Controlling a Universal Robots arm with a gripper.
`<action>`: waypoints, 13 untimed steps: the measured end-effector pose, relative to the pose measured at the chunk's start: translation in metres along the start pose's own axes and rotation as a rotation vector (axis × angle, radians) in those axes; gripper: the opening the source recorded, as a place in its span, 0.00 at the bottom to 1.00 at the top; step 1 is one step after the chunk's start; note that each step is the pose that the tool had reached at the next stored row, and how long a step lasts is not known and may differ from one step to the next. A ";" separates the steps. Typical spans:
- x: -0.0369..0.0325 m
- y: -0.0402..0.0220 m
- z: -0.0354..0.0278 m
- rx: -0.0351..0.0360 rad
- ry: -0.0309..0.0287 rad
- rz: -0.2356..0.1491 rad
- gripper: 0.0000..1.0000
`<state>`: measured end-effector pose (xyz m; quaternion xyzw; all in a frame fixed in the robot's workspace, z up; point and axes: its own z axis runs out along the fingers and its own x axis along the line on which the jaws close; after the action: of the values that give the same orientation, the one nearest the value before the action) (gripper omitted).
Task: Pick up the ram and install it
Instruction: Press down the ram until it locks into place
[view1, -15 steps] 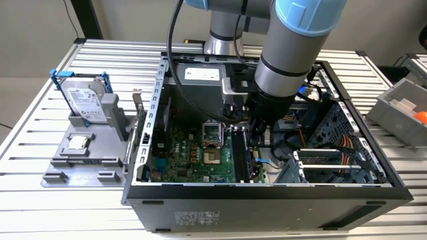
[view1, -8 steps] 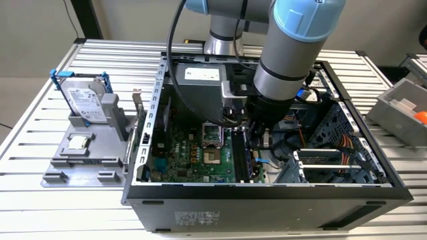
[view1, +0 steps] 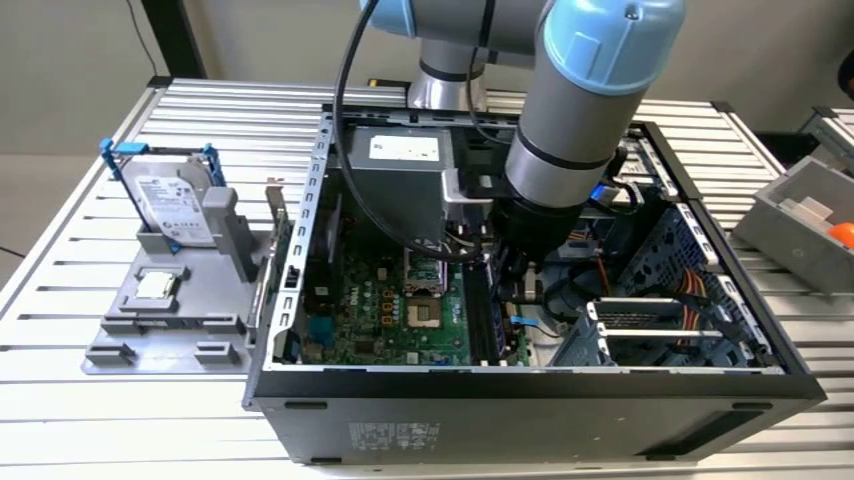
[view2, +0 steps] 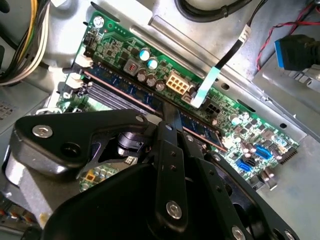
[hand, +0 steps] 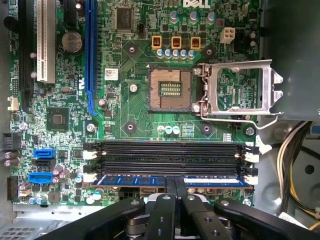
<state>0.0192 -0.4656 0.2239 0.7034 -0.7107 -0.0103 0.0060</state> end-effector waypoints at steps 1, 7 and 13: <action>0.0000 0.0000 0.0005 0.0000 0.0004 0.000 0.00; 0.0000 0.0000 0.0020 0.0002 -0.0001 0.000 0.00; 0.0001 -0.0001 0.0048 0.0001 0.0002 0.000 0.00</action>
<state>0.0192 -0.4657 0.2192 0.7034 -0.7107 -0.0101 0.0061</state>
